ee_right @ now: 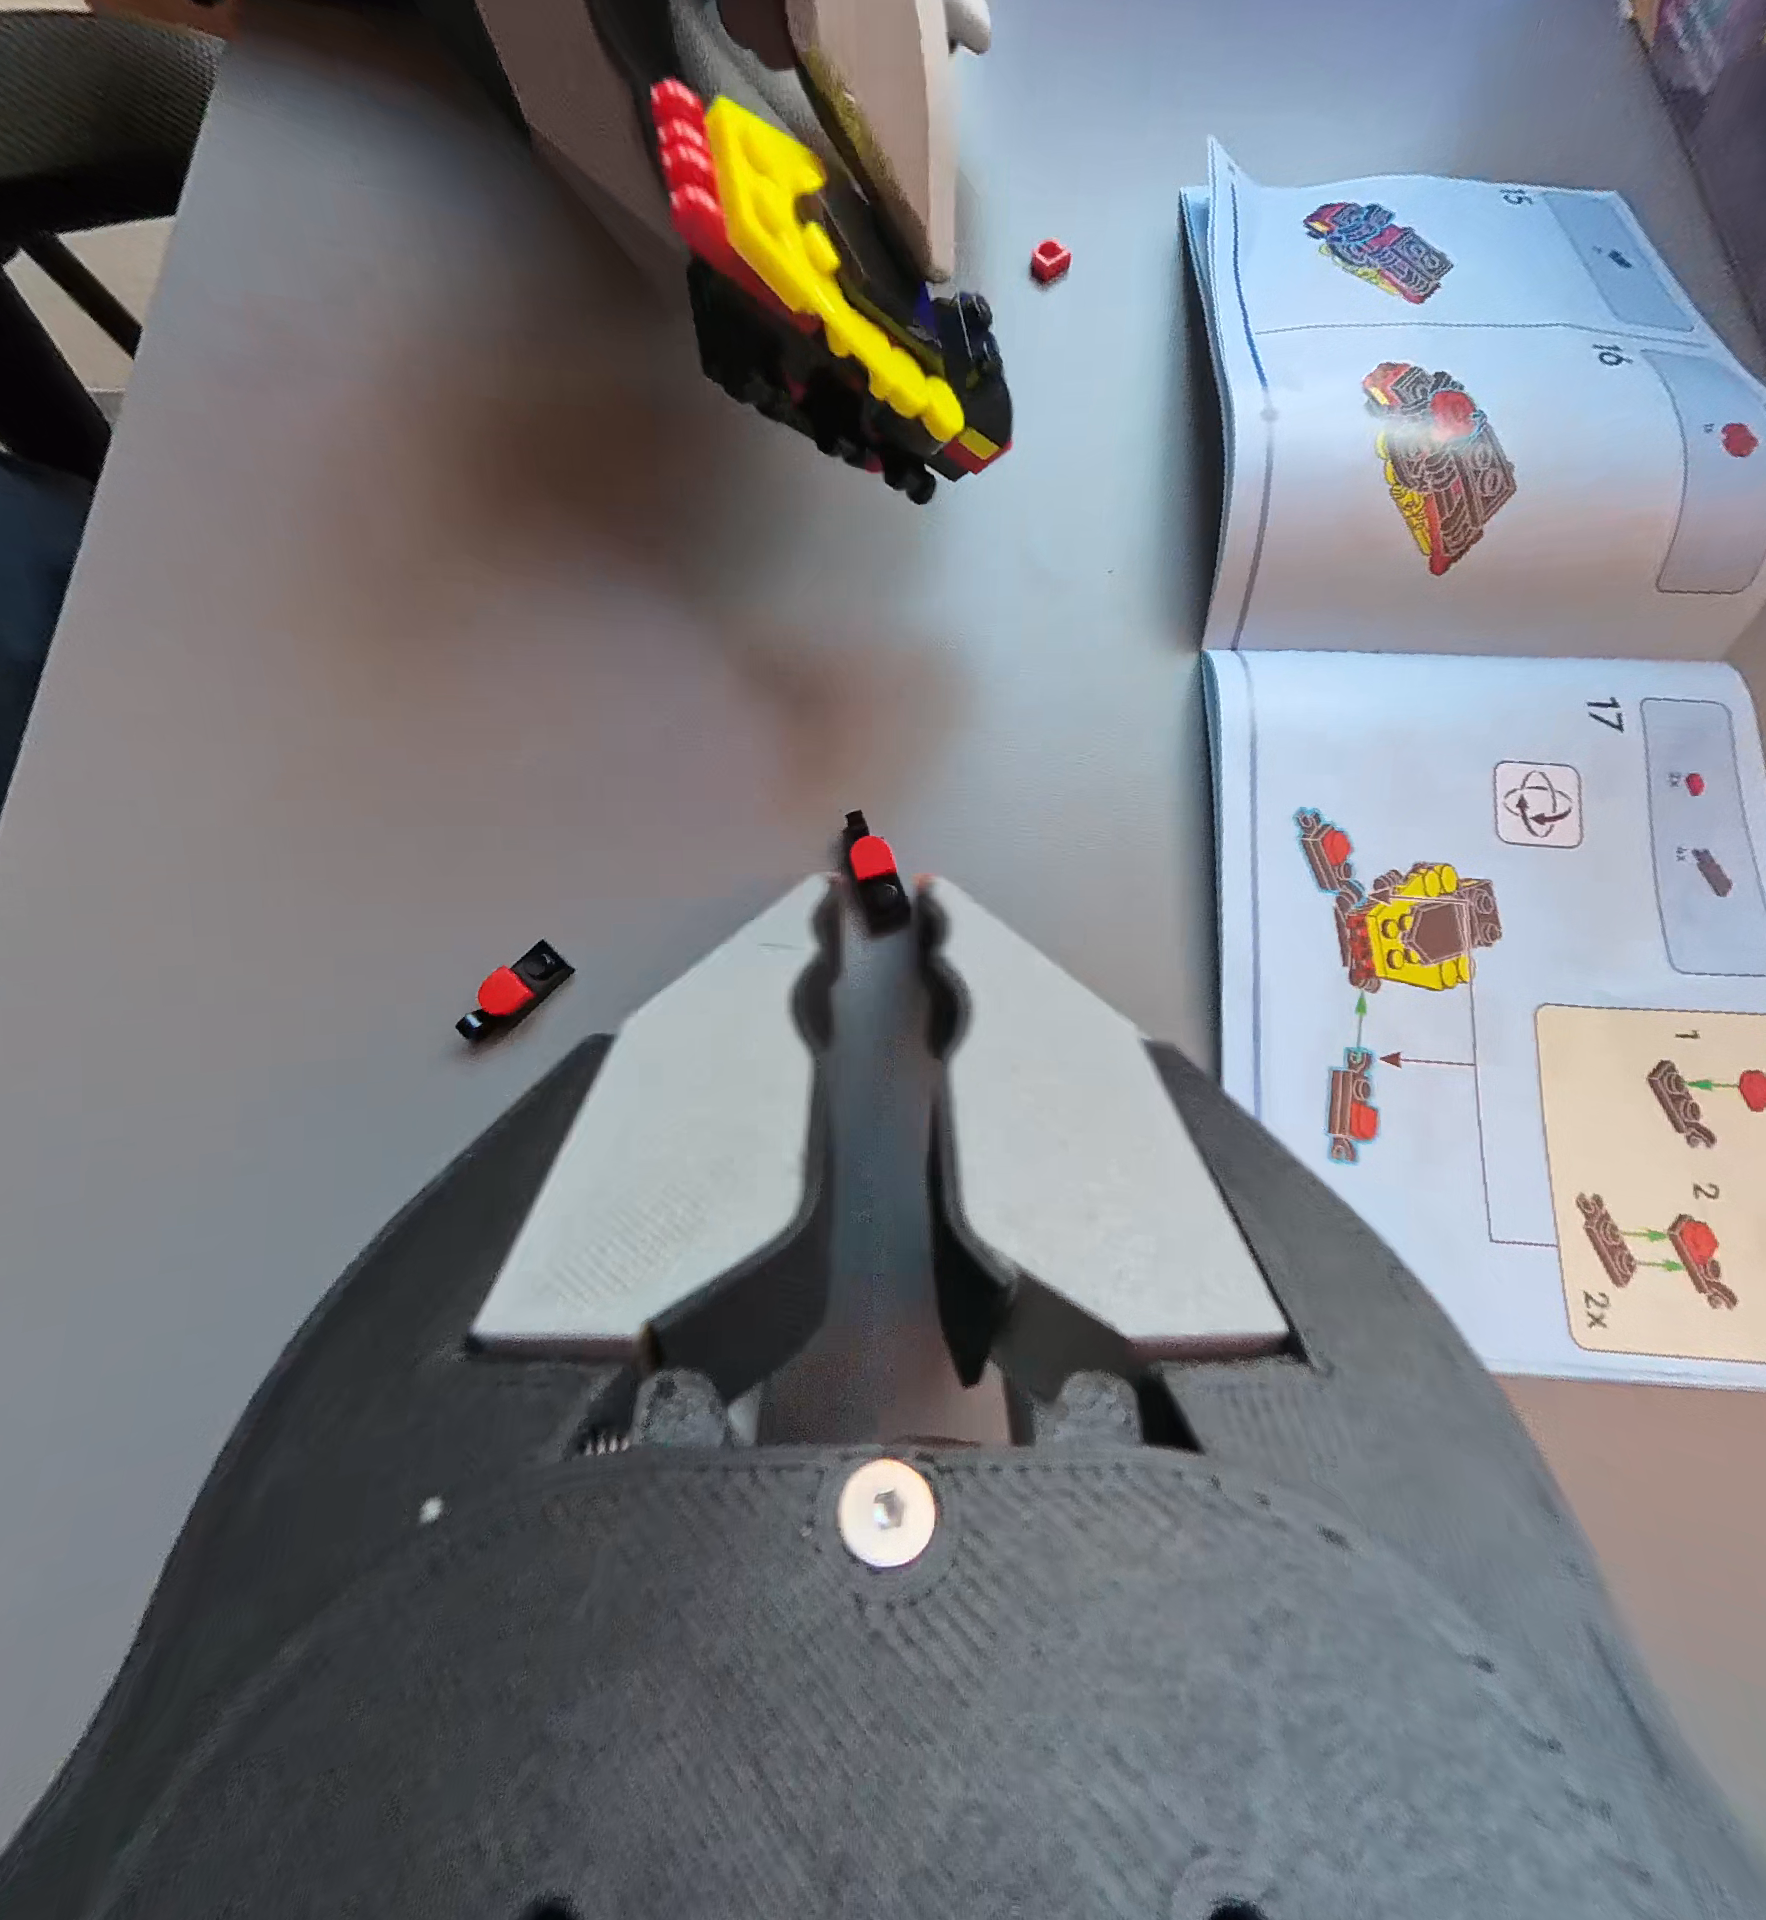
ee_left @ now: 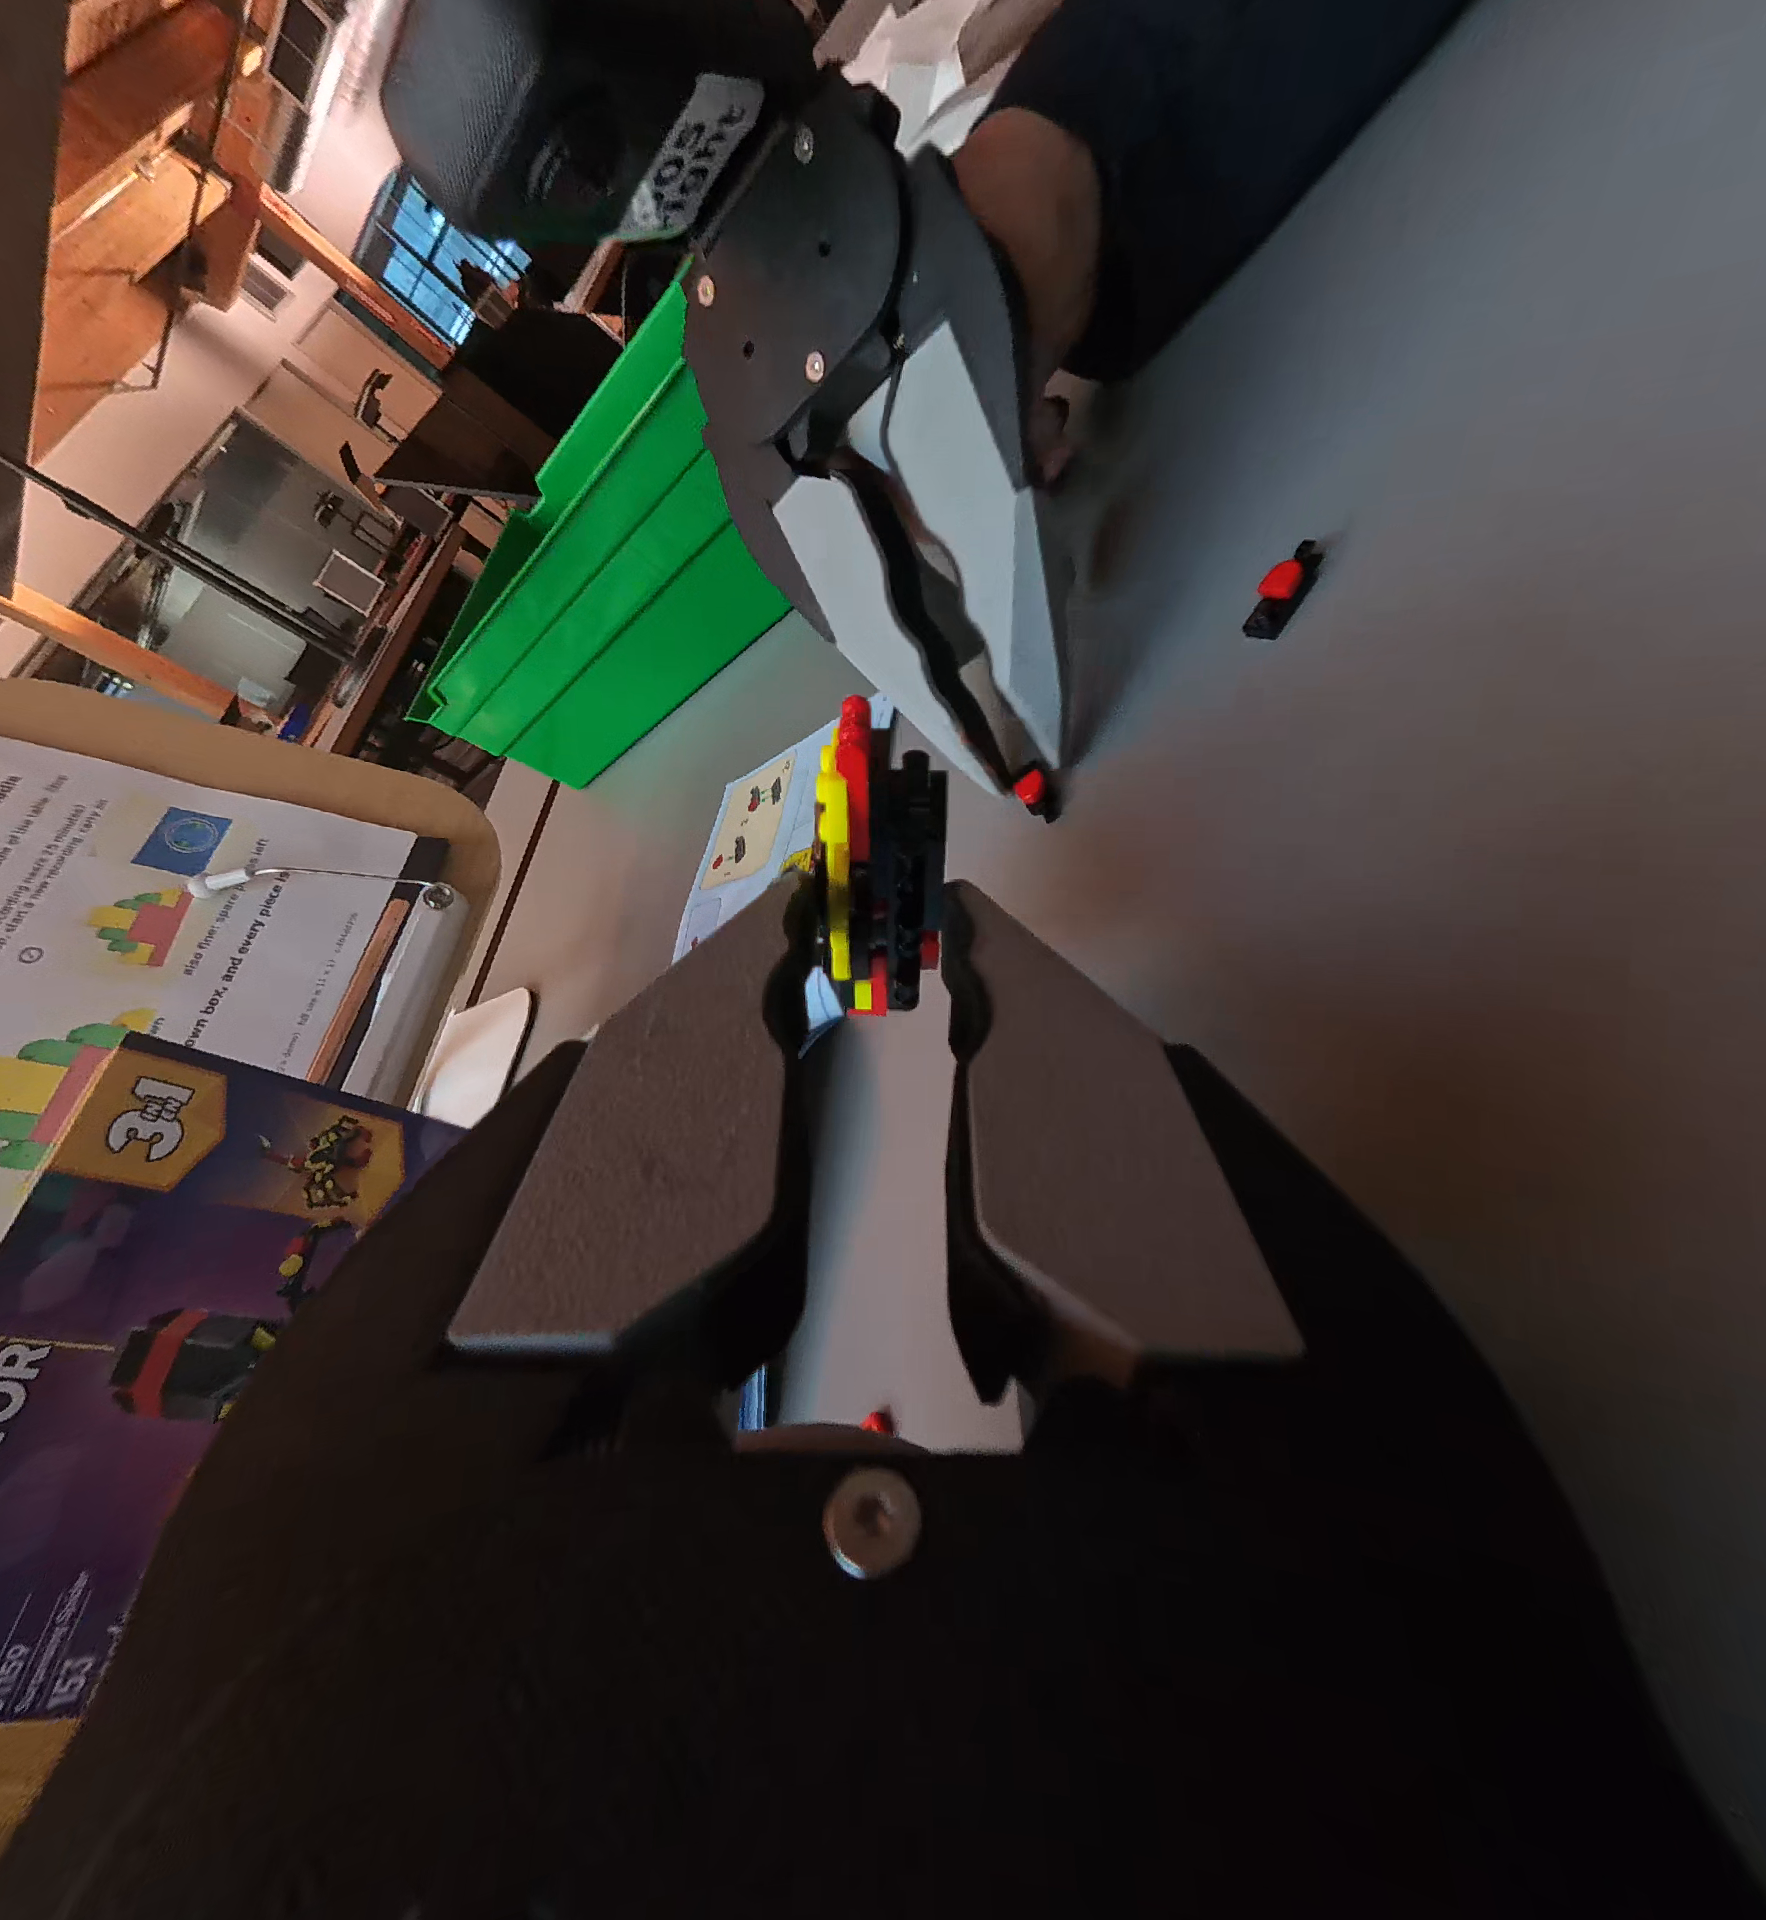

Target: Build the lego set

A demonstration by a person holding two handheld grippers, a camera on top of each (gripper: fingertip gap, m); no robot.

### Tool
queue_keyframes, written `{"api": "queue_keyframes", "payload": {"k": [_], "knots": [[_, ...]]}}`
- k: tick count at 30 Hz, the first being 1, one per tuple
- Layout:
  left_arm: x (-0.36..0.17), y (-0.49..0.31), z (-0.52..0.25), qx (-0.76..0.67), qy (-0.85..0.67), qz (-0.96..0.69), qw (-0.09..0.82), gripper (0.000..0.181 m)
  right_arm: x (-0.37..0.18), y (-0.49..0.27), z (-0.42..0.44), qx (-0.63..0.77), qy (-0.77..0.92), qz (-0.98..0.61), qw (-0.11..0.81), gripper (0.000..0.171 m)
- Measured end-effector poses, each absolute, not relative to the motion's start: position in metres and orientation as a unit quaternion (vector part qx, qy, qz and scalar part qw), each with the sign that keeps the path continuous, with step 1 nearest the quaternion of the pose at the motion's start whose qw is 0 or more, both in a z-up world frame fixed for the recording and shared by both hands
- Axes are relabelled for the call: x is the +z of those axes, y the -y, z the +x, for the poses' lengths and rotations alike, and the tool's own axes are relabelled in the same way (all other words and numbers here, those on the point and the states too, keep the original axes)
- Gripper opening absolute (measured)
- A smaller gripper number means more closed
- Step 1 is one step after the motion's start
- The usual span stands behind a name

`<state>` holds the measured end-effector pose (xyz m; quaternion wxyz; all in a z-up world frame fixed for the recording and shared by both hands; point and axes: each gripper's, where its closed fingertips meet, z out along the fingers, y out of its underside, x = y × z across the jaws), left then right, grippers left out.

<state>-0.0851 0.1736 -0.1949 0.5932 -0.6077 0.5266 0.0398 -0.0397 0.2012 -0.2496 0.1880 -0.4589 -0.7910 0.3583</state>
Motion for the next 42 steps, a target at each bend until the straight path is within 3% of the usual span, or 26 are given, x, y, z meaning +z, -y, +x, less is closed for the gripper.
{"api": "queue_keyframes", "payload": {"k": [10,23,42], "knots": [[-0.193,-0.173,-0.082,0.056,-0.549,-0.567,0.612,0.021,-0.247,-0.194,-0.039,0.394,0.766,-0.489,0.137,0.004],[-0.184,-0.17,-0.076,0.086,-0.554,-0.533,0.634,0.021,-0.191,-0.172,-0.036,0.568,0.658,-0.494,0.031,0.004],[-0.174,-0.161,-0.056,0.098,-0.567,-0.488,0.657,0.02,-0.172,-0.16,-0.032,0.585,0.655,-0.477,0.04,0.004]]}}
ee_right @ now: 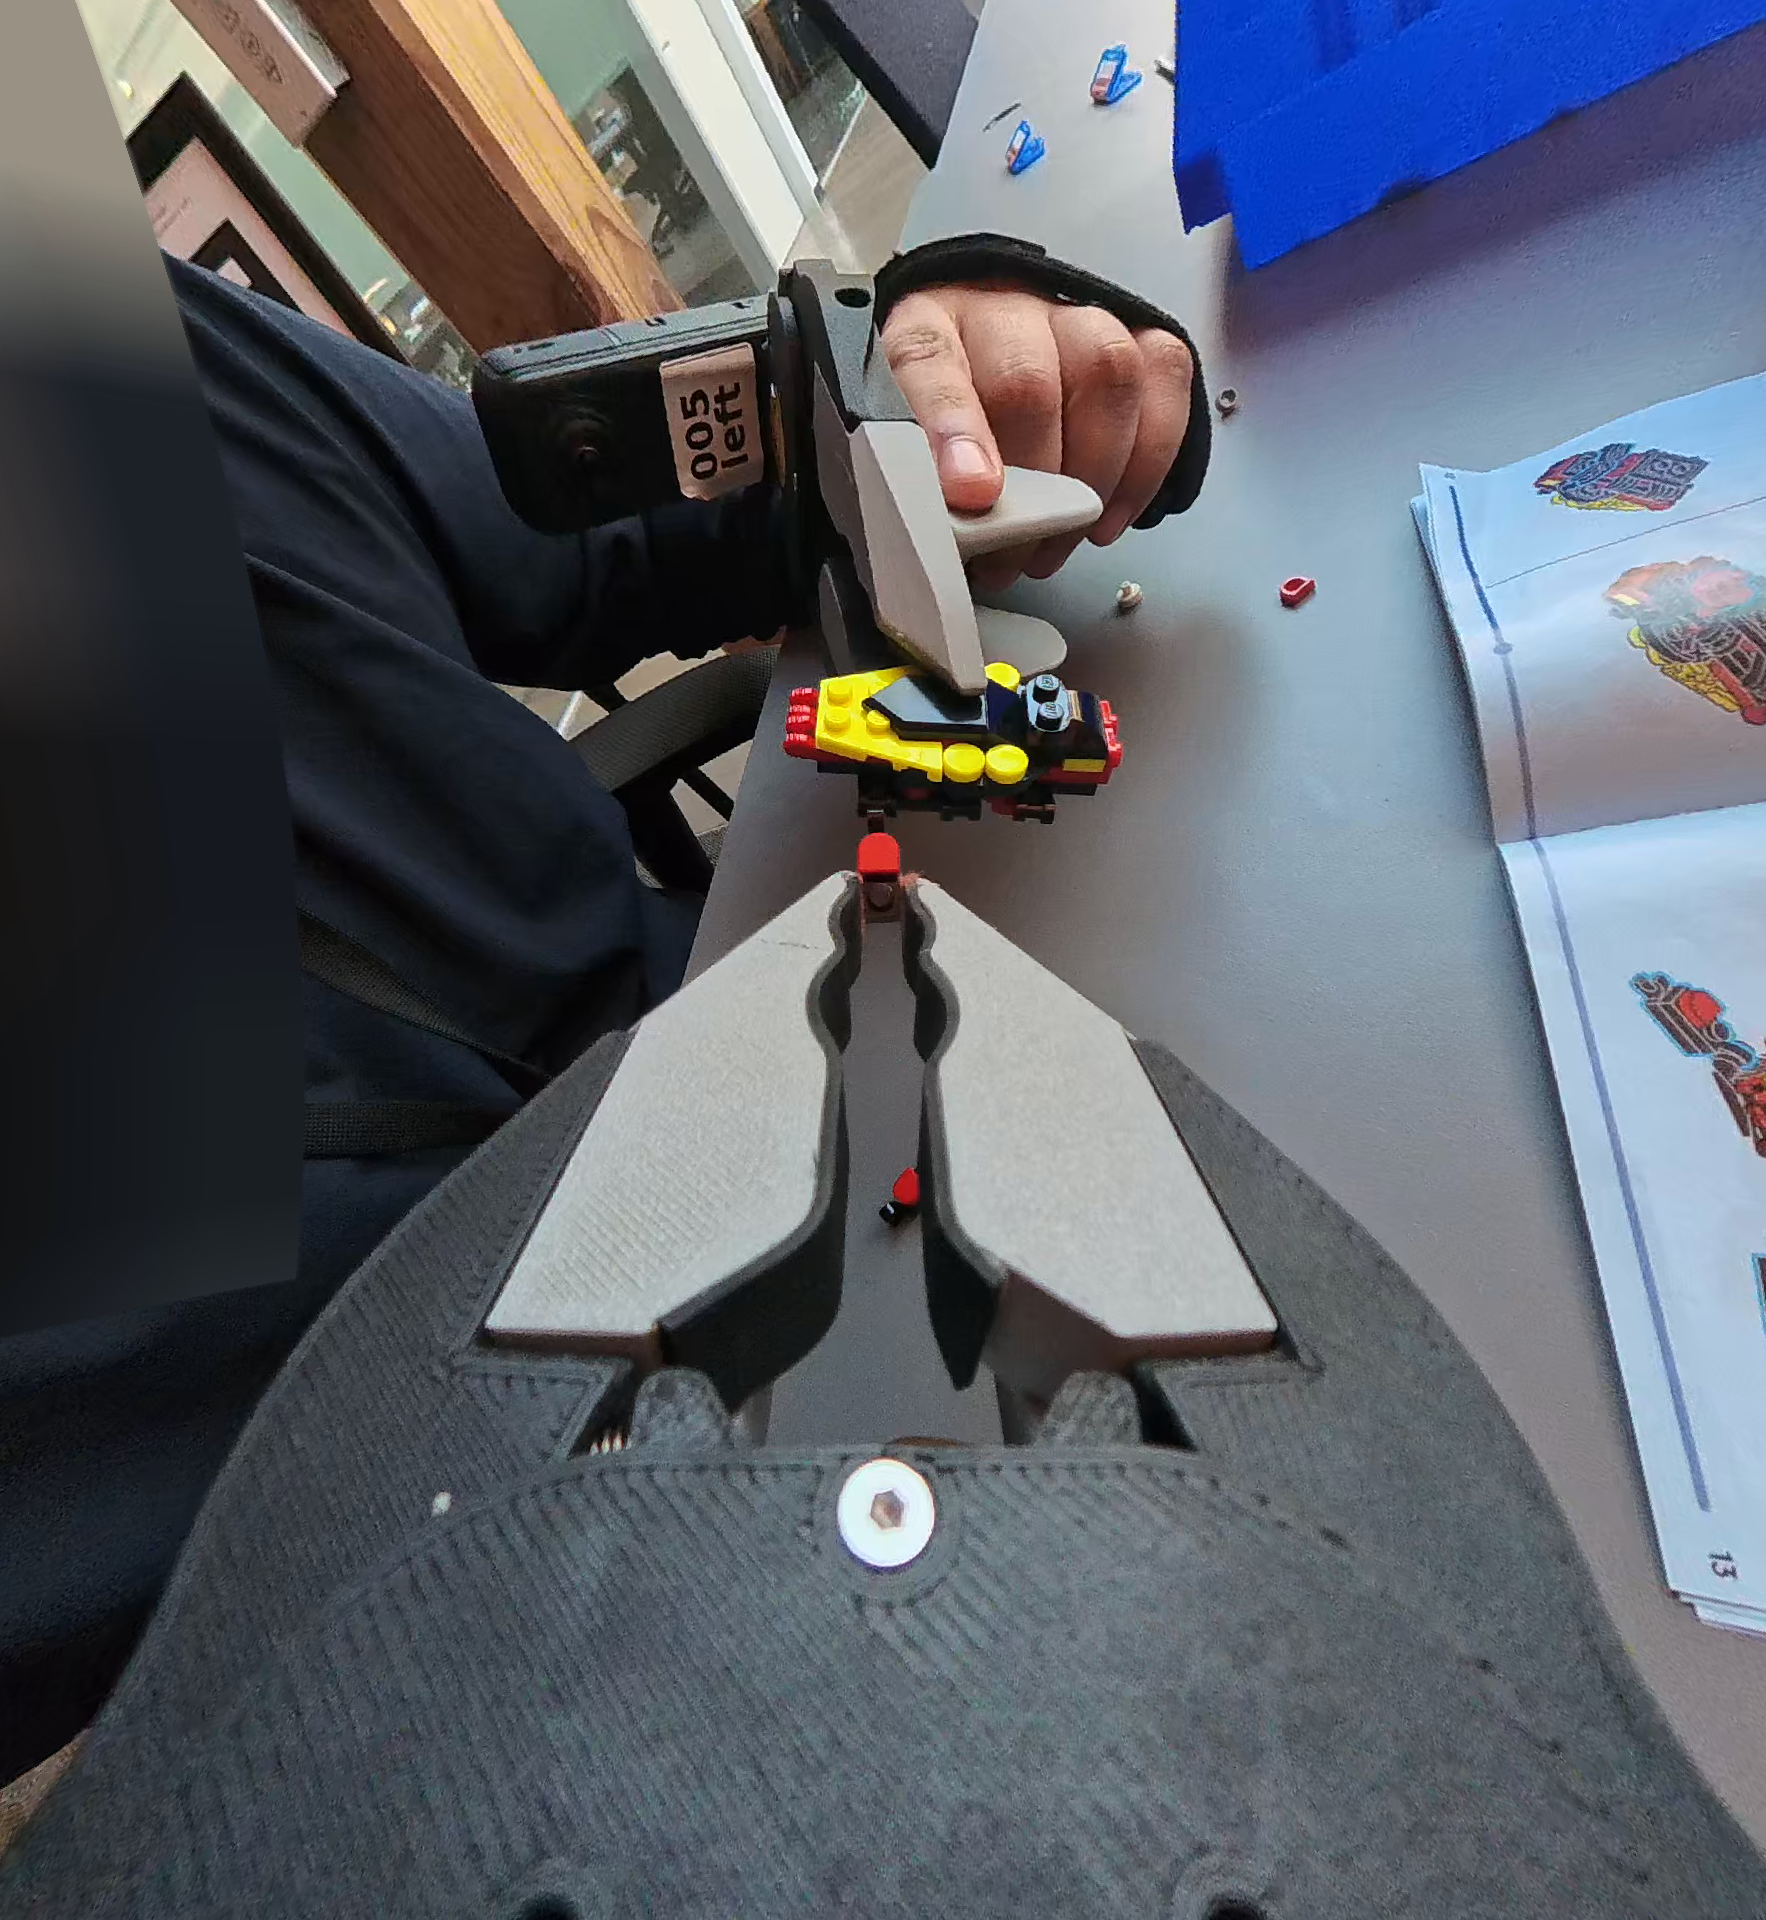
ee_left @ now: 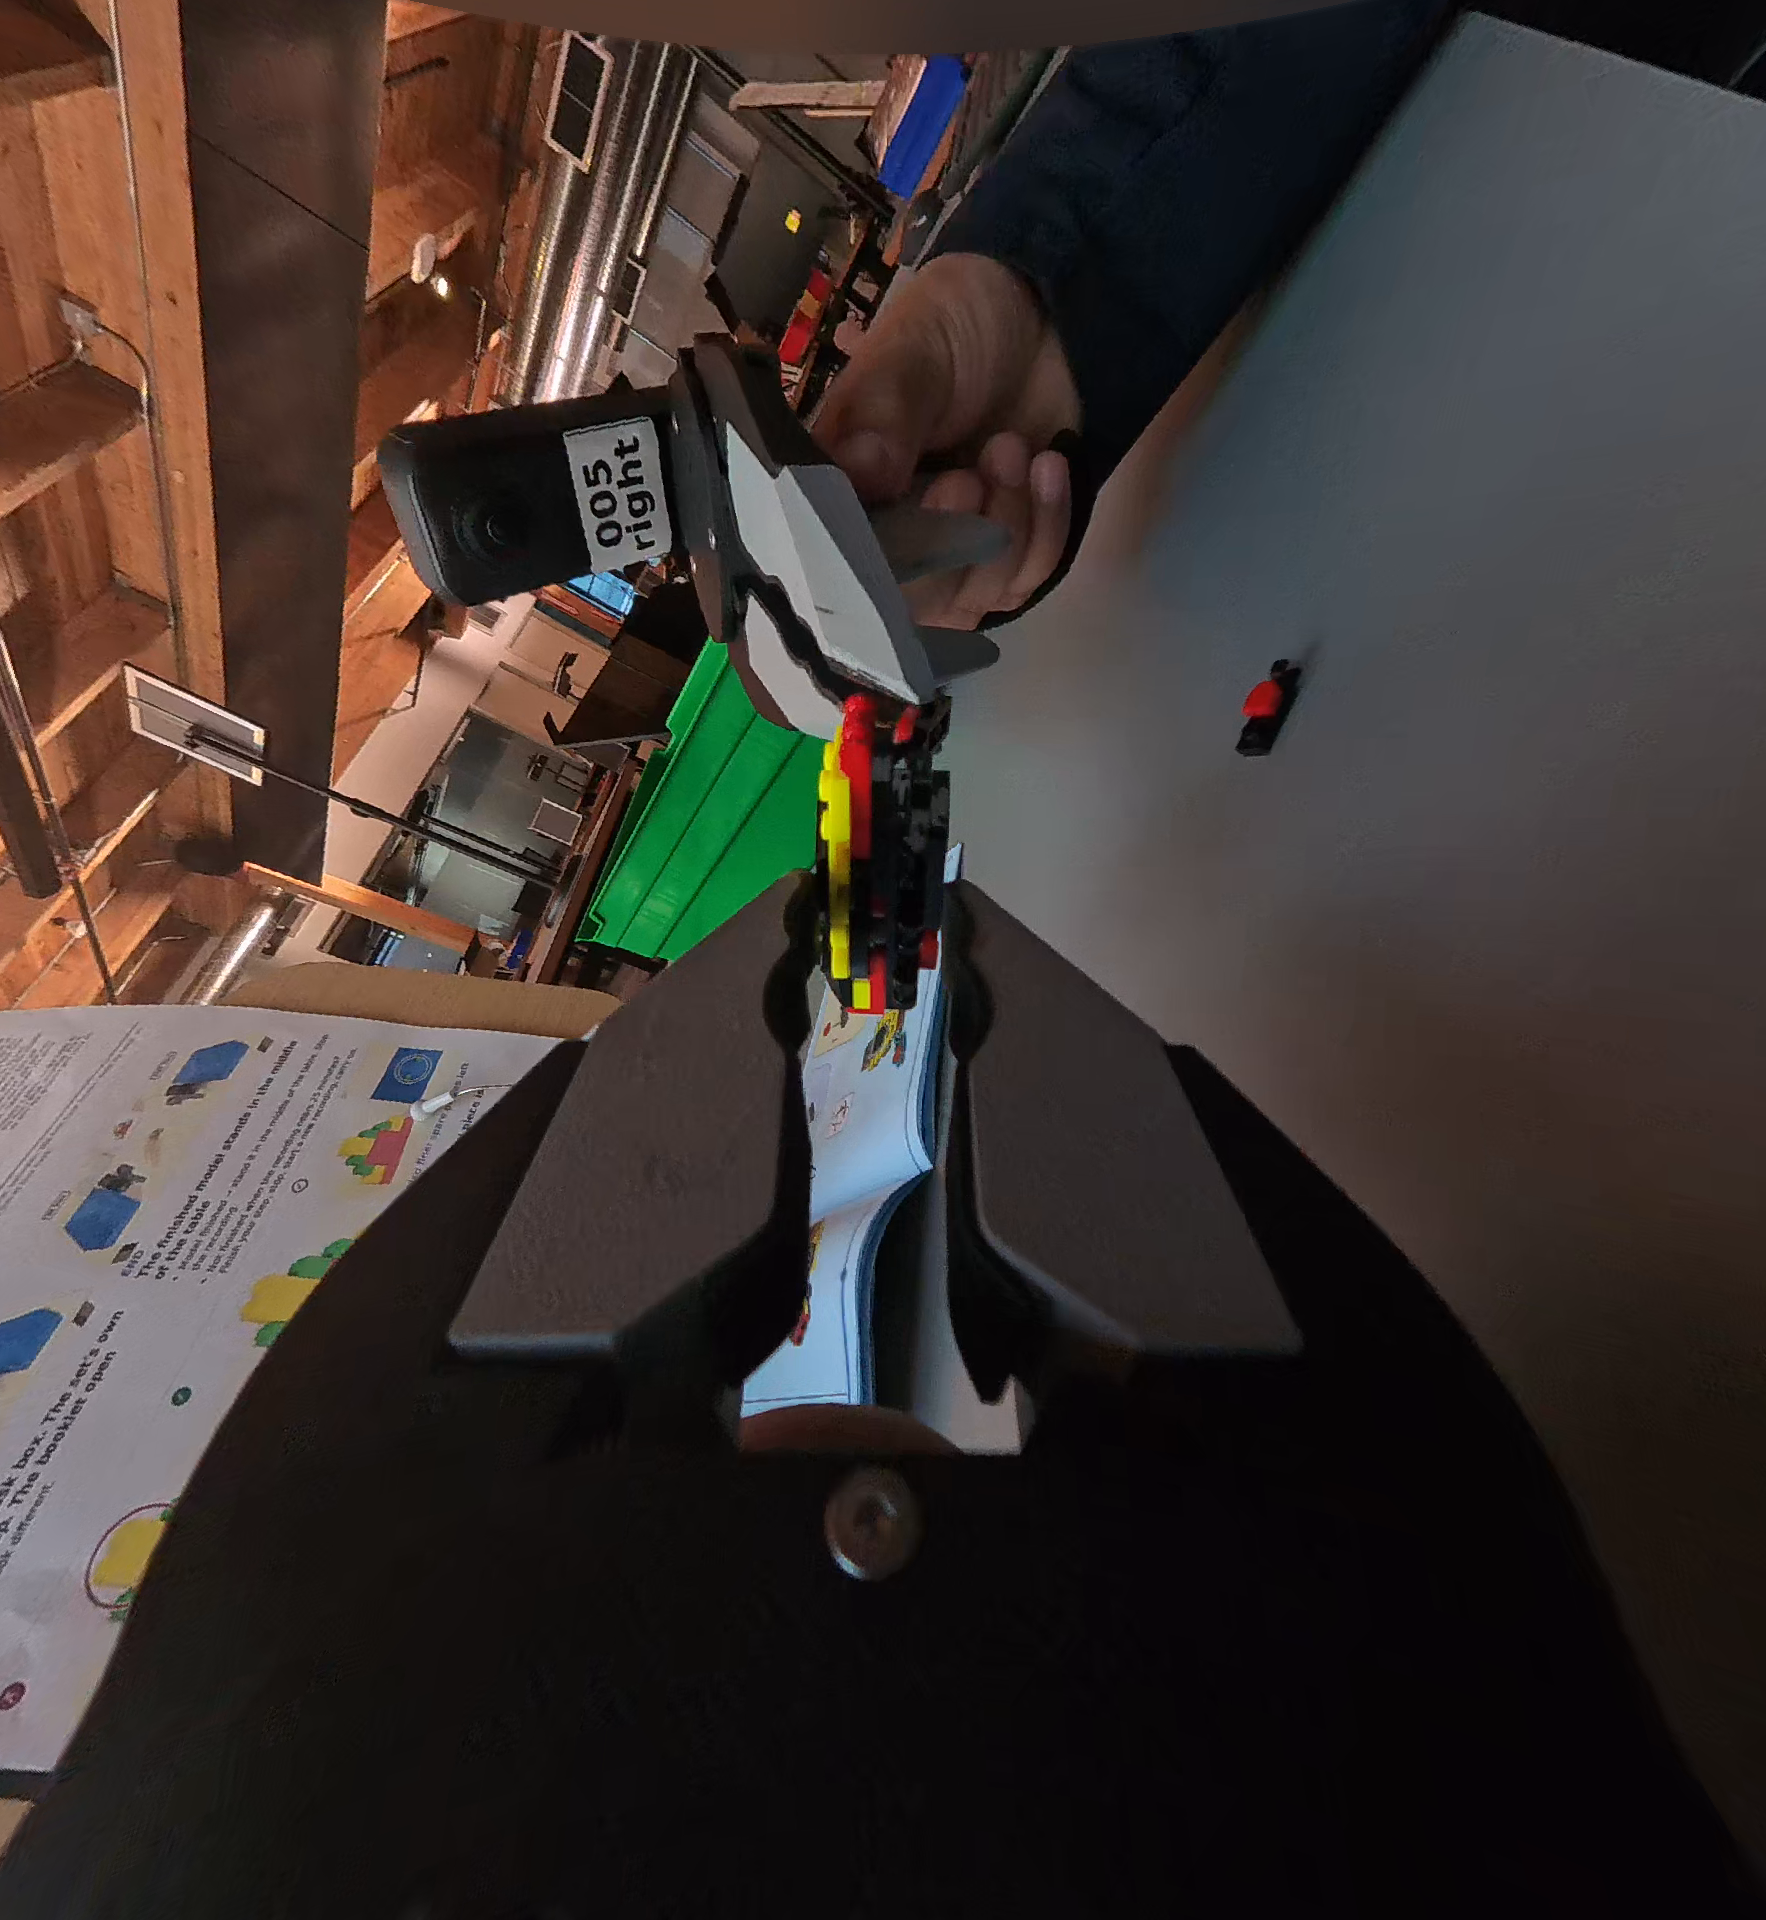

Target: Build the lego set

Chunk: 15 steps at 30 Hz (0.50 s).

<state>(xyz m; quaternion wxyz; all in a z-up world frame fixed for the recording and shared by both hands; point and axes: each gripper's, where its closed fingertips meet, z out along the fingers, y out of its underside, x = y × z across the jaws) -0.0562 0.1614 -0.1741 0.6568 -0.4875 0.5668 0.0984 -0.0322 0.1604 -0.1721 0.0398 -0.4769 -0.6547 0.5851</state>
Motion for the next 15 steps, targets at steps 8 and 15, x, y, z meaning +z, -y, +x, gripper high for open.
{"api": "queue_keyframes", "payload": {"k": [8,15], "knots": [[-0.1743,-0.1591,-0.054,0.114,-0.577,-0.477,0.653,0.02,-0.1738,-0.1561,-0.0316,0.578,0.663,-0.474,0.042,0.003],[-0.1772,-0.1583,-0.0534,0.127,-0.587,-0.474,0.644,0.021,-0.1755,-0.1552,-0.0327,0.574,0.665,-0.476,0.046,0.003]]}}
